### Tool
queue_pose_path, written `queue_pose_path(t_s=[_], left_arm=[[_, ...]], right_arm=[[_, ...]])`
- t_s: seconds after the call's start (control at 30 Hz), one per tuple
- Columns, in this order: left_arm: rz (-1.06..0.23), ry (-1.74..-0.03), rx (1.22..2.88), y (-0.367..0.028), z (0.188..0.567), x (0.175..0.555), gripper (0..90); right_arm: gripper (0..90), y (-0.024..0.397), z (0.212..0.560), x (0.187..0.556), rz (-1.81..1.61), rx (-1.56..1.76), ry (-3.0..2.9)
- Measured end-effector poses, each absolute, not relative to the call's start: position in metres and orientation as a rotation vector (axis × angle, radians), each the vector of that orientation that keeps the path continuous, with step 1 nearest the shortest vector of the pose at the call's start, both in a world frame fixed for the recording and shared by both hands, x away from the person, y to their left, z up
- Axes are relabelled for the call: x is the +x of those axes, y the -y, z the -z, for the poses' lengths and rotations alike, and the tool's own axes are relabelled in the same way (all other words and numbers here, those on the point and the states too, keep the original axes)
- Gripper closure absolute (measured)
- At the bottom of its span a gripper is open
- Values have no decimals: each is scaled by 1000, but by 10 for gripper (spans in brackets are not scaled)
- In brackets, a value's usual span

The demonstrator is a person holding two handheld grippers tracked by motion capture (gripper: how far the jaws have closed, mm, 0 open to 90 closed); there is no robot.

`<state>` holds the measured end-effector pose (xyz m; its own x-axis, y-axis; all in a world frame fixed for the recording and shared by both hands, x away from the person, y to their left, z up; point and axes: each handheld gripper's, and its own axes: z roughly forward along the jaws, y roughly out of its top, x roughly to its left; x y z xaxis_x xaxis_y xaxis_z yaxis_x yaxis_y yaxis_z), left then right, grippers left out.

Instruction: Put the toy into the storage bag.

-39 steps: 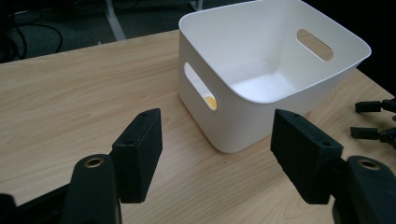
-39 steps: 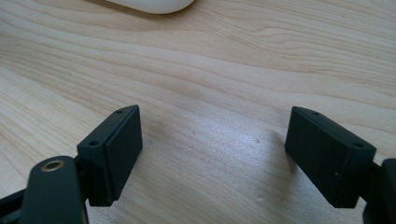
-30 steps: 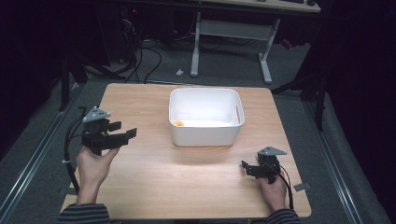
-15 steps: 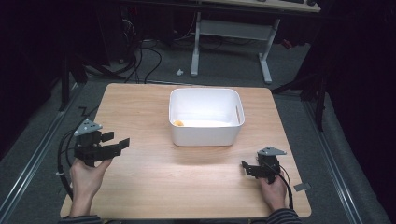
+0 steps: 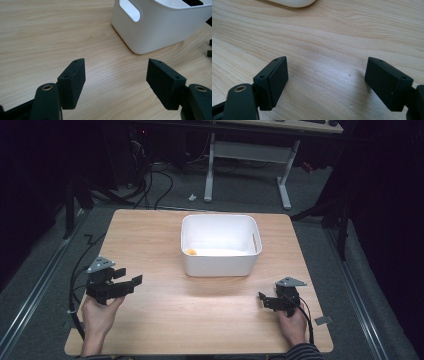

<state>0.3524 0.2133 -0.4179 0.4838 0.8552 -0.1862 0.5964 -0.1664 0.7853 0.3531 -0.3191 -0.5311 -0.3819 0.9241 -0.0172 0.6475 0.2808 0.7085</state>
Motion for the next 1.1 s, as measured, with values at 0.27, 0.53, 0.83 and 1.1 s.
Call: queue_pose_path(t_s=[0.27, 0.53, 0.83, 1.1], left_arm=[[-361, -1205, 1892, -201, 434, 360, 319], [-369, -1209, 1908, -196, 448, 363, 316], [-350, -1223, 1957, -185, 469, 369, 303], [-330, -1235, 1960, -178, 481, 373, 302]], right_arm=[[190, 319, 531, 353, -870, 1414, -2128], [190, 319, 531, 353, -869, 1417, -2125], [190, 318, 531, 353, -868, 1419, -2124], [190, 318, 531, 353, -868, 1419, -2124]])
